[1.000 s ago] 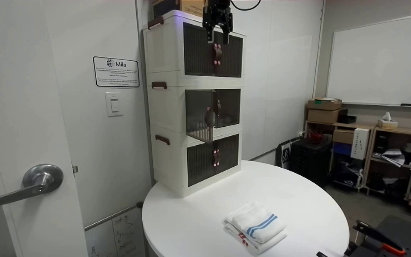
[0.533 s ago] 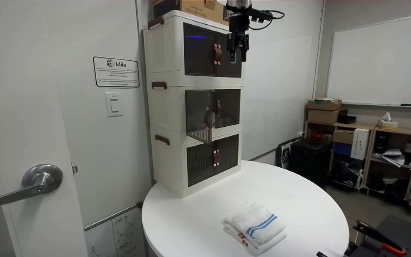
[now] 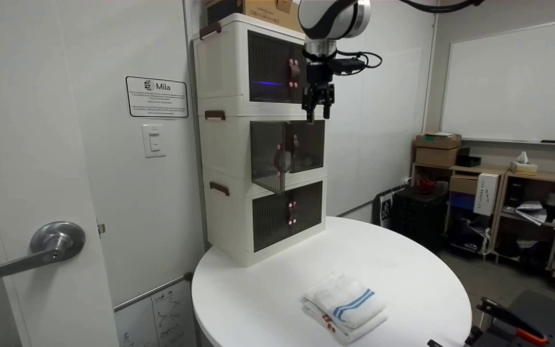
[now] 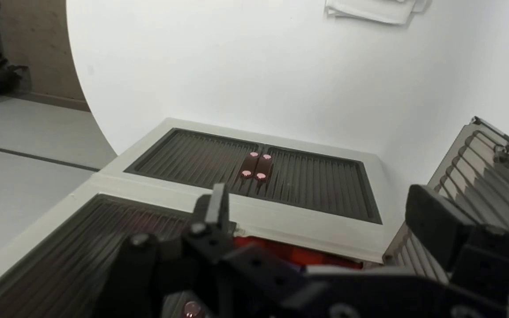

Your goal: Open the middle cupboard door

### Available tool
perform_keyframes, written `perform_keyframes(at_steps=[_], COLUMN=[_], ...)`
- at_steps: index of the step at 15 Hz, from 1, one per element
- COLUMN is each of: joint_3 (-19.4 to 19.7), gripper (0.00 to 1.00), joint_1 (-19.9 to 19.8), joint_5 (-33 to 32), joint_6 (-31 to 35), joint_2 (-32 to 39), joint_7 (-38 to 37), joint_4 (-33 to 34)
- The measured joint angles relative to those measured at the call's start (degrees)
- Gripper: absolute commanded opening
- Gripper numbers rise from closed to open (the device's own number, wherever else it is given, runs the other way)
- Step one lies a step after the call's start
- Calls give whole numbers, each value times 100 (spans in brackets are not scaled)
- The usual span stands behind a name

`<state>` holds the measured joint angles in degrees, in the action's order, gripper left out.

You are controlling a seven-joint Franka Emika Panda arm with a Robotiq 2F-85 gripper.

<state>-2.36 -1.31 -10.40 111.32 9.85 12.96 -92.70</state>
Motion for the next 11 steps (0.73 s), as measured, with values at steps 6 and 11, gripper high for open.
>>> perform_keyframes(at_steps=[6,11], joint_3=[205,318], gripper=[100,100], joint_1=[-60,-119], joint_5=[-150,-97], joint_6=[817,1099], joint_2=[-1018,-1660], joint_7=[-102,-35], joint_4=[-1823,-2624])
